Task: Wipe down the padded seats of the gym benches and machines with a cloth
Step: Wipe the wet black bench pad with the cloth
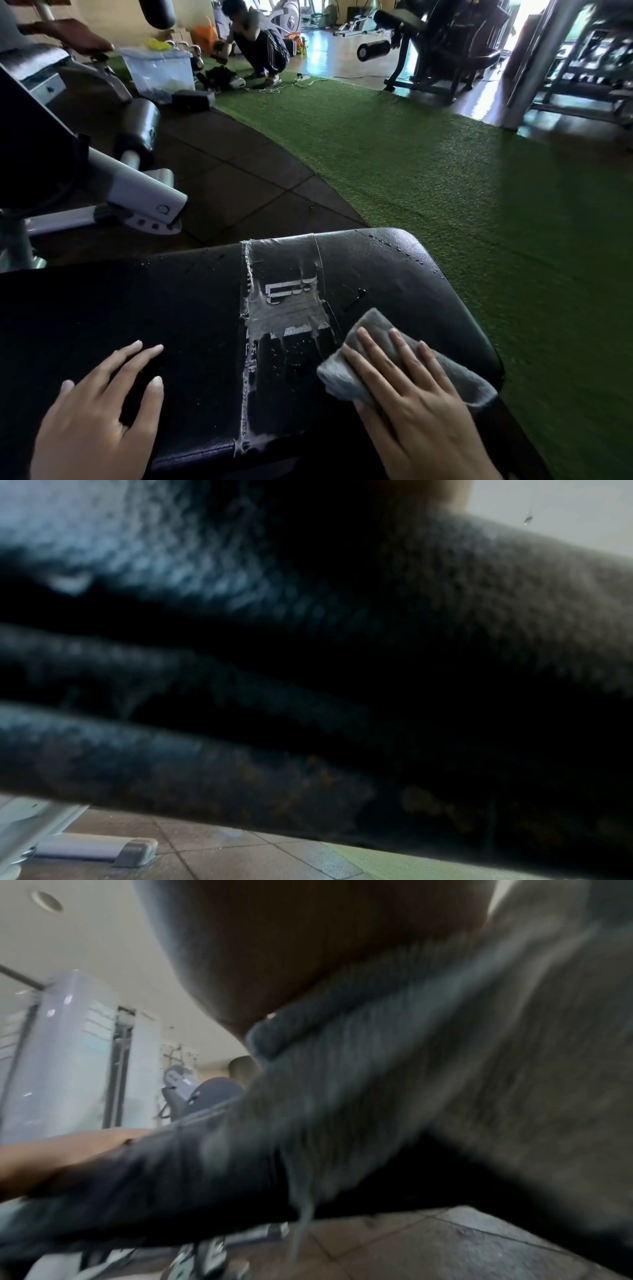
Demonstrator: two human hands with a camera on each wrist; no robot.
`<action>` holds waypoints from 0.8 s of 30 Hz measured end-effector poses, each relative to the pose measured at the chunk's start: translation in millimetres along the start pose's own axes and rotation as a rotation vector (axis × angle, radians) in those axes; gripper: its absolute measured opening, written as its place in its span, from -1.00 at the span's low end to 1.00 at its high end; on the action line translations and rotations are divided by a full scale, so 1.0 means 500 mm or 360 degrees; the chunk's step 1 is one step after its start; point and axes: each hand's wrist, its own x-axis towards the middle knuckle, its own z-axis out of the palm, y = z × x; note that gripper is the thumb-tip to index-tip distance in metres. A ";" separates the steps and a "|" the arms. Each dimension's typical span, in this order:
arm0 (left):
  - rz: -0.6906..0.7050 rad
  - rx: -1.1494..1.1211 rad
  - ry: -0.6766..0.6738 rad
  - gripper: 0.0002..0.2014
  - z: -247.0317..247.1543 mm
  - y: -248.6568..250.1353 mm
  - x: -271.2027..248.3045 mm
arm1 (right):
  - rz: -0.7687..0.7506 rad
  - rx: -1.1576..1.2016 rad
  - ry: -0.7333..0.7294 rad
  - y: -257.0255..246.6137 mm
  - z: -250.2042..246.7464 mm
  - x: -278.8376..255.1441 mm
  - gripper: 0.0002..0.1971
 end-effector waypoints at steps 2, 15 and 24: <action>0.0008 -0.0008 0.0003 -0.57 0.001 -0.004 0.000 | -0.0121 0.0035 -0.0022 0.040 -0.011 -0.024 -0.45; 0.0001 0.0037 0.0000 -0.55 0.002 -0.001 0.005 | 0.0220 0.0274 -0.0635 0.263 -0.090 0.077 -0.31; -0.0090 0.0108 -0.0051 -0.54 -0.009 0.014 0.008 | 0.0227 0.0064 -0.0996 0.316 -0.050 0.365 -0.51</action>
